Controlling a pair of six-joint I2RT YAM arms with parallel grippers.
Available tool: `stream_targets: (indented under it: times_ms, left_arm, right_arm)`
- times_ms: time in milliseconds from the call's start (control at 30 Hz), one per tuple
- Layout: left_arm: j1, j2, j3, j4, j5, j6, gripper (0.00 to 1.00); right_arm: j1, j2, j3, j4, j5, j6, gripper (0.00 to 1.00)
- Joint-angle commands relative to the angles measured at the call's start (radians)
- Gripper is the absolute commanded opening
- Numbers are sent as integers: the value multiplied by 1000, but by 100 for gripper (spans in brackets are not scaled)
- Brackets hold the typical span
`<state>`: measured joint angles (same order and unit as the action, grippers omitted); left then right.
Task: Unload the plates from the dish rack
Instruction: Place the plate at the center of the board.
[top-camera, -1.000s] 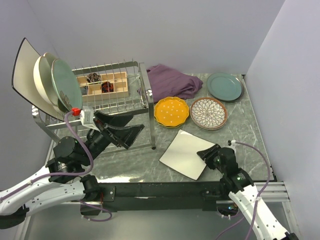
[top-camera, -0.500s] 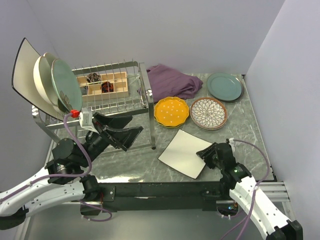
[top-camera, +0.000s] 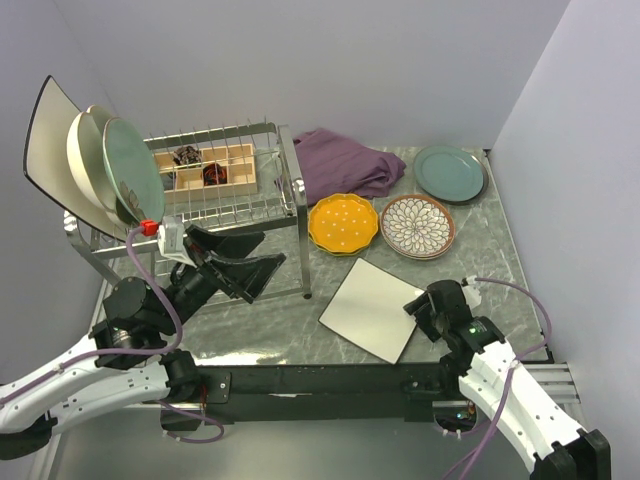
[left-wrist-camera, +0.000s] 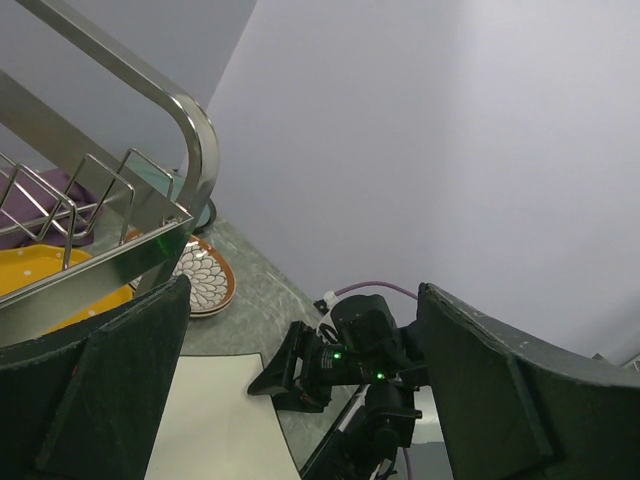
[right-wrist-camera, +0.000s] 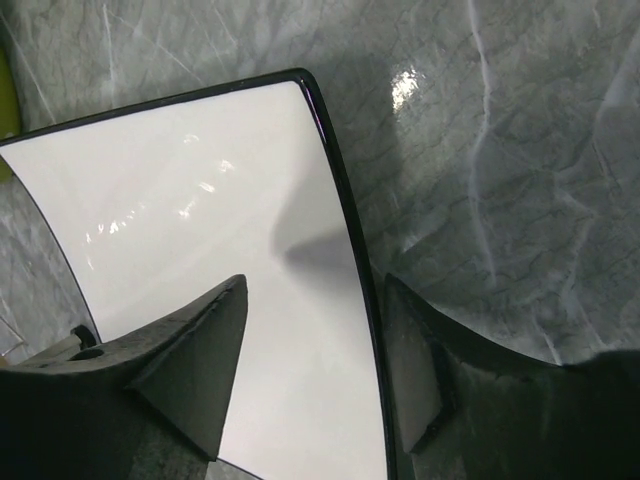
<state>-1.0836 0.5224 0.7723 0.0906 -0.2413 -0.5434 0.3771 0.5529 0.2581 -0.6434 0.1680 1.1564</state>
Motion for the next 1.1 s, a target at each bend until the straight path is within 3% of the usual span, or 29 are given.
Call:
stream_targets:
  times_ms: [0, 200, 433, 533, 567, 600, 633, 767, 967, 1067]
  left_arm:
    - [-2, -18, -7, 20, 4, 0, 99]
    - [-2, -9, -1, 15, -3, 0, 99]
    - [-2, -1, 8, 15, -13, 7, 99]
    - [-2, 8, 19, 17, -19, 8, 99]
    - [-2, 13, 25, 15, -24, 14, 100]
    - [-4, 14, 45, 6, -30, 17, 100]
    - [-2, 19, 57, -5, -41, 19, 99]
    - [-2, 66, 168, -77, -91, 40, 99]
    - [-2, 168, 445, -247, -199, 121, 99]
    - [-2, 224, 570, -313, -275, 189, 100]
  right_arm:
    - [-1, -1, 4, 40, 15, 9, 63]
    - [0, 22, -26, 148, -58, -6, 61]
    - [-1, -17, 4, 24, 39, 14, 67]
    - [-1, -77, 59, -47, 94, 8, 72]
    - [-1, -91, 105, -67, 128, 3, 79]
    - [-1, -114, 131, -87, 148, -6, 95]
    - [-1, -123, 160, -128, 165, -17, 100]
    - [0, -148, 350, -142, 203, -123, 100]
    - [-1, -108, 568, 70, -114, -478, 100]
    - [0, -76, 625, 108, -188, -512, 100]
